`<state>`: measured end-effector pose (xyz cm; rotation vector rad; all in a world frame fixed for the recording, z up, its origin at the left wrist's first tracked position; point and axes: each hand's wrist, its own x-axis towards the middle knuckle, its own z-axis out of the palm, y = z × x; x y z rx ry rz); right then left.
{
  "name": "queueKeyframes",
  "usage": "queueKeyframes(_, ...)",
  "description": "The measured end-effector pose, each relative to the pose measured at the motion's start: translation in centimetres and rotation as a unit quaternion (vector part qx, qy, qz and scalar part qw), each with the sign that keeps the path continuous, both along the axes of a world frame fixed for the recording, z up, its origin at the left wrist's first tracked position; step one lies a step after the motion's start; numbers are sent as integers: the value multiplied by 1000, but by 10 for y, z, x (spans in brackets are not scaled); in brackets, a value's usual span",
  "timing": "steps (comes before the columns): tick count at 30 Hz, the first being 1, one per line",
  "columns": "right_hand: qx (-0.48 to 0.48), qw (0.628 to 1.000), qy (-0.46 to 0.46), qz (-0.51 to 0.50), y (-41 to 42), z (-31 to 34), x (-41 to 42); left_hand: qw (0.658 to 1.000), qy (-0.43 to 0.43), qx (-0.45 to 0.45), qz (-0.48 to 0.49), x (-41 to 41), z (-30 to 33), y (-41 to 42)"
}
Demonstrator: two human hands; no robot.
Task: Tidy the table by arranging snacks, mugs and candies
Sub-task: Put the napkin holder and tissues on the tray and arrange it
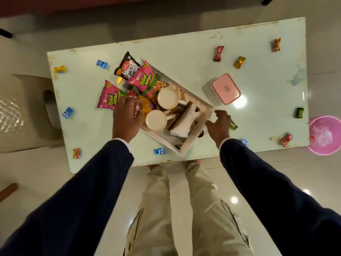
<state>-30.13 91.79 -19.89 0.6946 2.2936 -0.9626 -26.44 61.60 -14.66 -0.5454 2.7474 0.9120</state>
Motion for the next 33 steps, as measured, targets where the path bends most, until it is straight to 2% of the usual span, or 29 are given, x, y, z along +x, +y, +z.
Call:
queueKeyframes(2,-40,989,-90,-111,-4,-4,18,998,-44,-43,26,-15,-2,-26)
queueKeyframes(4,-129,962,-155,-182,-12,-4,32,993,-88,-70,41,-28,-4,-51)
queueKeyframes(6,-196,933,-168,-250,-21,-5,40,991,-100,-84,35,-39,-6,-73)
queueKeyframes(8,-211,921,-144,-294,-29,-11,45,992,-89,-82,36,-49,-9,-90)
queueKeyframes(12,-154,938,-114,-289,-29,-30,51,992,-102,-36,64,-71,-24,-116)
queueKeyframes(15,-152,929,-98,-322,-31,-36,51,983,-159,69,66,-89,-40,-128)
queueKeyframes(17,-138,936,-81,-315,-34,-40,51,972,-205,96,56,-102,-48,-133)
queueKeyframes(21,-124,944,-62,-300,-37,-48,60,968,-227,98,46,-115,-67,-140)
queueKeyframes(27,-101,954,-44,-278,-29,-42,47,976,-219,15,15,-97,-79,-145)
queueKeyframes(33,-115,977,-41,-175,-45,-23,-1,971,-227,54,52,-40,-72,-189)
